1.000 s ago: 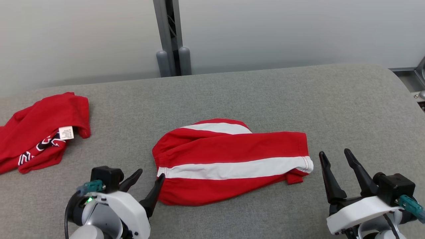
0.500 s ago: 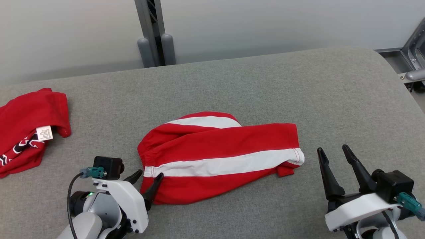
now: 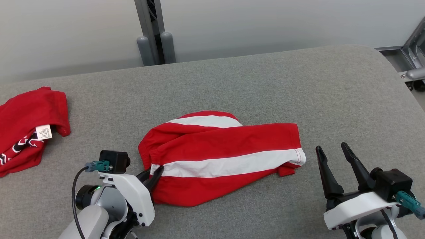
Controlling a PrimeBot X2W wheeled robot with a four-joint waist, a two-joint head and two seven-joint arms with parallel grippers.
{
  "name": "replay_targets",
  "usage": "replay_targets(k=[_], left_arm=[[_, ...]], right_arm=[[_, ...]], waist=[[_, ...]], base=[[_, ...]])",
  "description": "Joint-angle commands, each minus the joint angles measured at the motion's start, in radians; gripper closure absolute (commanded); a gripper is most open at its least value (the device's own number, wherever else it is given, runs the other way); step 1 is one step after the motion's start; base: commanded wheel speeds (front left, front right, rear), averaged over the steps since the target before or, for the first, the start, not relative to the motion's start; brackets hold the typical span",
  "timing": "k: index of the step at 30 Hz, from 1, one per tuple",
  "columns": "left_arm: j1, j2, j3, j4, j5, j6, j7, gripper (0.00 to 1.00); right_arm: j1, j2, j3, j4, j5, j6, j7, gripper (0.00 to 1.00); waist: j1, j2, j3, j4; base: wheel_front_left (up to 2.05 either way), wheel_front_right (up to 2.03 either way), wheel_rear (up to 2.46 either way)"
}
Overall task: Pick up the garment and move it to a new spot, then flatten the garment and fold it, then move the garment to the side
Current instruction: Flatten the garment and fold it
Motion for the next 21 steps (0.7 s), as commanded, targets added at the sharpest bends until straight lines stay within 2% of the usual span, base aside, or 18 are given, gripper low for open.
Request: replay_targets(k=[1,3,12,16,21], left_arm=[[-0.018,-0.001,0.003,0.004,-0.009,-0.006,-0.005,0.73],[-0.021,0.0,0.001,0.005,-0.008,-0.01,-0.006,1.0],[-0.002,0.003,0.003,-0.028,0.002,-0.005,-0.046,1.0],[0.01,0.002,0.004,-0.043,0.006,0.004,-0.064,1.0],[0.015,-0.004,0.001,-0.045,0.004,0.009,-0.072,1.0]], right_arm=[[-0.011,-0.005,-0.002,-0.002,-0.005,0.0,-0.001,0.0],[-0.009,-0.005,-0.002,0.002,-0.008,0.0,0.004,0.0],[0.004,-0.005,-0.012,0.047,-0.019,0.0,0.092,0.0],[-0.013,-0.01,-0.008,0.077,0.02,0.0,0.121,0.0],[-0.072,-0.016,0.005,0.157,0.131,0.0,0.131,0.0]], waist=[[0.0,-0.0001,0.001,0.0],[0.0,-0.0001,0.003,0.001],[0.0,-0.0001,0.012,0.011],[0.0,-0.0001,0.019,0.019],[0.0,-0.0001,0.028,0.027]], base=[[0.0,0.0,0.0],[0.0,0.0,0.0],[0.0,0.0,0.0],[0.0,0.0,0.0],[0.0,0.0,0.0]])
